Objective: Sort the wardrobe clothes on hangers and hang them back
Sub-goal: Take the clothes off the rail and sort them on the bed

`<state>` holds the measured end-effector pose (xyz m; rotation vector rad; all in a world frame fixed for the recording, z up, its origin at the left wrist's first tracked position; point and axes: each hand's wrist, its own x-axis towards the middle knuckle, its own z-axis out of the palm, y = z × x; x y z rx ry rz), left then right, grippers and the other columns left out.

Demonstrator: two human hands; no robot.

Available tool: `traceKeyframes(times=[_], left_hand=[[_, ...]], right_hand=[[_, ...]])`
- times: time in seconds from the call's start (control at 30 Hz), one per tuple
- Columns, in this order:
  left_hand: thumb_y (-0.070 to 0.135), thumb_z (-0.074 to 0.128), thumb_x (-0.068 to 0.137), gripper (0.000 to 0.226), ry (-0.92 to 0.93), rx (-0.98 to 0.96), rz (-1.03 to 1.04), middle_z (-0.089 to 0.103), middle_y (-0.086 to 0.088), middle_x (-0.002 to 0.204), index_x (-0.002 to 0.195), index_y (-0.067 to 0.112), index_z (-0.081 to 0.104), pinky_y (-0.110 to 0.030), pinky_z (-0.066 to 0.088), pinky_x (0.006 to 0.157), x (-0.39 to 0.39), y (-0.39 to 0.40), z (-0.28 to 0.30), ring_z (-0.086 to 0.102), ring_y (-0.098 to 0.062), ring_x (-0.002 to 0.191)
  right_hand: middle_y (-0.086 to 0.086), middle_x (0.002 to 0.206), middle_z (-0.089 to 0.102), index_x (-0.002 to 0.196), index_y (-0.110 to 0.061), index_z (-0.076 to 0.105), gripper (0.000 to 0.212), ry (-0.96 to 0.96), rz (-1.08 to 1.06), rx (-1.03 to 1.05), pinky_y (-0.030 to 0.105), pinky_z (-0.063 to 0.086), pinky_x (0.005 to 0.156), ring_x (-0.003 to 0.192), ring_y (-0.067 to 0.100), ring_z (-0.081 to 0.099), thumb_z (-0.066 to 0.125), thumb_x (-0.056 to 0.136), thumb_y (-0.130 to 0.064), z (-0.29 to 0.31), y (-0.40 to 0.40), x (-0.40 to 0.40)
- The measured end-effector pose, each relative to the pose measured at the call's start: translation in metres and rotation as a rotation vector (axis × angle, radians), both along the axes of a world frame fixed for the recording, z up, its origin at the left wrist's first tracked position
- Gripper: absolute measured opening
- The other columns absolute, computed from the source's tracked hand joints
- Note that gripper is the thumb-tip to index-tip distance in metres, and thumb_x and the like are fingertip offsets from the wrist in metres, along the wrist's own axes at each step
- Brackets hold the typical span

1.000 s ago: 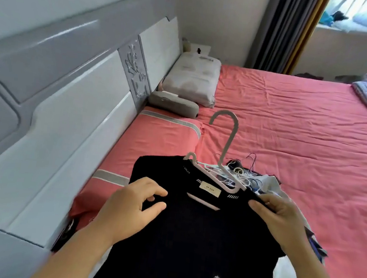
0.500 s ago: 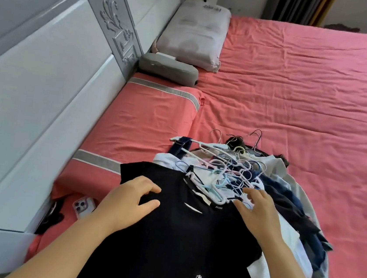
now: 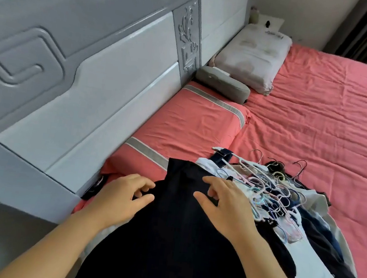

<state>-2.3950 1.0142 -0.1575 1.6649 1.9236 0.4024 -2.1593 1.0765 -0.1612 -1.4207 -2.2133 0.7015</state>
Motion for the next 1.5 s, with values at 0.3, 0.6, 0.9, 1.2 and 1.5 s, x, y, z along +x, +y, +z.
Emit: traceKeyframes(times=[0.3,0.6,0.9,1.2,1.5], left_hand=[[0.033,0.066,0.085,0.022,-0.036,0.031,0.345,0.064,0.019,0.095,0.107,0.035,0.065,-0.017,0.049,0.076,-0.097,-0.154,0.026,0.059,0.003,0.084],[0.035,0.068,0.084,0.022,-0.006,0.129,0.748,0.063,0.024,0.087,0.103,0.043,0.062,-0.012,0.045,0.069,-0.172,-0.369,0.046,0.058,0.003,0.084],[0.067,0.047,0.068,0.020,0.066,0.261,1.143,0.060,0.025,0.091,0.082,0.056,0.057,-0.023,0.049,0.065,-0.201,-0.573,0.068,0.060,-0.004,0.072],[0.049,0.061,0.084,0.012,0.166,0.286,1.520,0.050,0.040,0.104,0.088,0.059,0.057,-0.016,0.050,0.073,-0.170,-0.710,0.102,0.057,0.006,0.091],[0.046,0.062,0.084,0.022,0.601,0.408,1.901,0.058,0.024,0.096,0.106,0.045,0.060,-0.012,0.047,0.070,-0.137,-0.781,0.180,0.059,0.001,0.087]], right_hand=[[-0.011,0.076,0.061,0.100,-0.020,0.067,0.039,0.027,0.508,0.147,0.026,0.048,0.064,0.071,0.013,0.060,0.045,0.081,-0.046,0.027,-0.088,-0.150],[-0.013,0.064,0.057,0.082,-0.027,0.064,0.023,0.029,0.917,0.138,0.019,0.038,0.056,0.063,0.005,0.051,0.051,0.079,-0.046,0.049,-0.234,-0.290],[-0.021,0.059,0.044,0.084,-0.029,0.063,0.031,0.188,1.339,0.086,0.013,0.031,0.058,0.061,-0.005,0.042,0.048,0.080,-0.056,0.060,-0.402,-0.403],[-0.022,0.072,0.053,0.096,-0.033,0.063,0.044,0.341,1.743,0.003,0.013,0.041,0.060,0.068,-0.003,0.050,0.047,0.077,-0.069,0.090,-0.560,-0.469],[-0.015,0.080,0.059,0.091,-0.053,0.045,0.024,0.551,2.102,-0.094,0.016,0.048,0.070,0.083,-0.004,0.056,0.066,0.082,-0.044,0.176,-0.688,-0.519]])
